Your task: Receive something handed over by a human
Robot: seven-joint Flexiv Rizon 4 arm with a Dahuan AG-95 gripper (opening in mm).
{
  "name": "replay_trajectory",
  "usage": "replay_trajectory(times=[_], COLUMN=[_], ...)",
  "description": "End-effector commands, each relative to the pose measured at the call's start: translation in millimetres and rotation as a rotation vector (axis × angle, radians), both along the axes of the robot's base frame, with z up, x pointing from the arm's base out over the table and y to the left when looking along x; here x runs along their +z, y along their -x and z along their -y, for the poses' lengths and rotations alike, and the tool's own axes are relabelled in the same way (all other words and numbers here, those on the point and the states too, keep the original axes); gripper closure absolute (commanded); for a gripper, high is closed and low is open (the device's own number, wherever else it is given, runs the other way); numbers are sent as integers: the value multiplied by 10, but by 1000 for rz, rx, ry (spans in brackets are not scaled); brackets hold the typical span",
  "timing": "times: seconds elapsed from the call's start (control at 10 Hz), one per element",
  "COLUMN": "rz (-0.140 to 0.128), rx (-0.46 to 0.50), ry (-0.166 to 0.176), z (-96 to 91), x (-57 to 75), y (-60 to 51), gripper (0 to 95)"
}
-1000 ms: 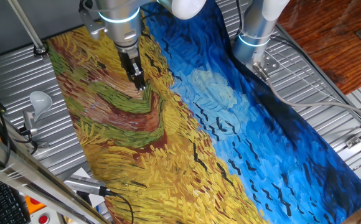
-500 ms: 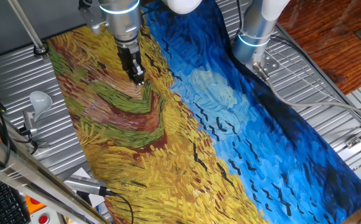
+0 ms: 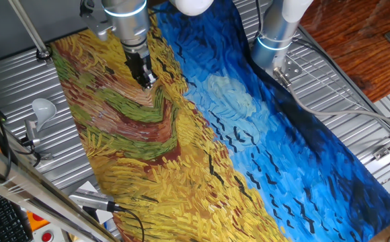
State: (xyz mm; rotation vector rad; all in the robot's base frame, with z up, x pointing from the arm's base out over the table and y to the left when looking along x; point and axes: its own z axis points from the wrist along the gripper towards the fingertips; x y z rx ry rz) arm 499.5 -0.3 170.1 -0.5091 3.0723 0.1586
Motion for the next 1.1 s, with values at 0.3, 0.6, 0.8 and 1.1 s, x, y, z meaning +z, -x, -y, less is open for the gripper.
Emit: replay_trajectory(times=[0.3,0.6,0.8,1.1], rz=[4,22,23,58], rx=[414,595,646,720], ry=[42,53,62,99], z=[-6,-16,-19,-18], x=[-25,-94,-109,-112], y=[-8,-16,-18,-18], gripper=[380,190,190,190])
